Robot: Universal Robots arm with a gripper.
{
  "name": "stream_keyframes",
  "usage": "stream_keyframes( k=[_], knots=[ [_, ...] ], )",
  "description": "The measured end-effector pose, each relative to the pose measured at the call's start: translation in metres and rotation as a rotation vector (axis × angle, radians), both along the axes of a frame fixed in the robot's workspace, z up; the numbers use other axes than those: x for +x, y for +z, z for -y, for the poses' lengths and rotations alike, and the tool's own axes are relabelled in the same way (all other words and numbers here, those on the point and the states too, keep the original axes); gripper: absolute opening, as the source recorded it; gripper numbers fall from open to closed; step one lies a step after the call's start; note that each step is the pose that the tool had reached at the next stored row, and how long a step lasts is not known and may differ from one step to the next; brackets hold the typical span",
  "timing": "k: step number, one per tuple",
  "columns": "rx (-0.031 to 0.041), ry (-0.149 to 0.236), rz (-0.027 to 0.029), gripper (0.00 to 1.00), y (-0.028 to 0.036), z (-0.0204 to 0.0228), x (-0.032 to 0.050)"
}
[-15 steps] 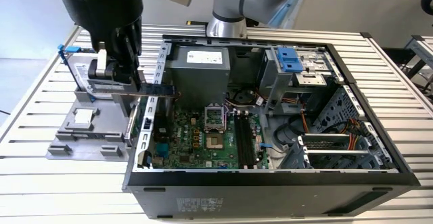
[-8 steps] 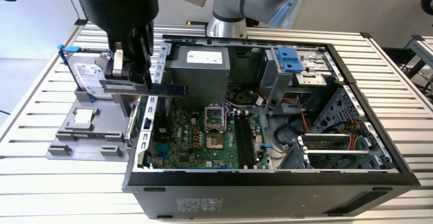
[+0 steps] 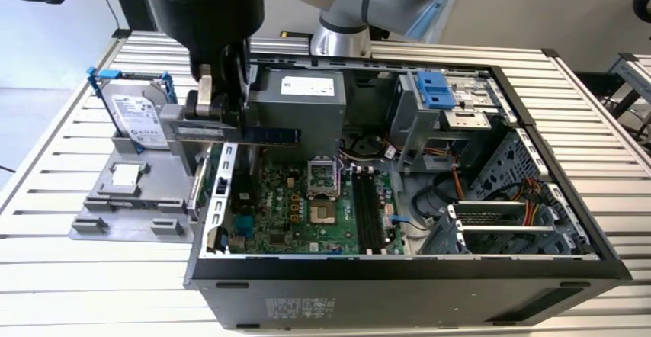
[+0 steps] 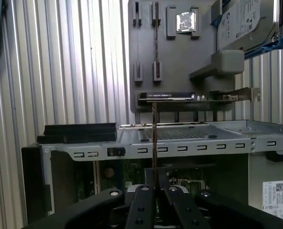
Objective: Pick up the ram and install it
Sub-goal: 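Pick up the ram and move it above insertion slot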
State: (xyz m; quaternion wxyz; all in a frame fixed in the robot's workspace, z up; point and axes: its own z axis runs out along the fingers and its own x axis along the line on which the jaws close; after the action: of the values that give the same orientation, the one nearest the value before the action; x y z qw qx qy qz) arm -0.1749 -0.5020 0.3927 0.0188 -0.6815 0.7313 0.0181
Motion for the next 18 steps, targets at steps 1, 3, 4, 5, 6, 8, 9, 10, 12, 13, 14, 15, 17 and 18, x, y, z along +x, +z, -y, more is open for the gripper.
stream_keyframes(
  k=[1,3,4,5,6,8,9,10,12,13,14,15,17,18],
  knots=[
    [-0.0001,0.0,-0.0001,0.0,0.0,0.0,0.0018],
    [0.0001,0.0,0.0001,0.0,0.0,0.0,0.0051],
    [0.0,0.0,0.0,0.0,0.0,0.0,0.0068],
    [0.0,0.0,0.0,0.0,0.0,0.0,0.0087],
    [0.0,0.0,0.0,0.0,0.0,0.0,0.0107],
    [0.0,0.0,0.0,0.0,0.0,0.0,0.0152],
    [0.0,0.0,0.0,0.0,0.0,0.0,0.0175],
    [0.0,0.0,0.0,0.0,0.0,0.0,0.0197],
    [-0.0001,0.0,-0.0001,0.0,0.0,0.0,0.0249],
    [-0.0001,0.0,-0.0001,0.0,0.0,0.0,0.0273],
    [0.0,0.0,-0.0001,0.0,0.0,0.0,0.03],
    [0.0001,0.0,-0.0001,0.0,0.0,0.0,0.0325],
    [0.0,0.0,-0.0002,0.0,0.0,0.0,0.0378],
    [0.0,0.0,-0.0002,0.0,0.0,0.0,0.0404]
  ],
)
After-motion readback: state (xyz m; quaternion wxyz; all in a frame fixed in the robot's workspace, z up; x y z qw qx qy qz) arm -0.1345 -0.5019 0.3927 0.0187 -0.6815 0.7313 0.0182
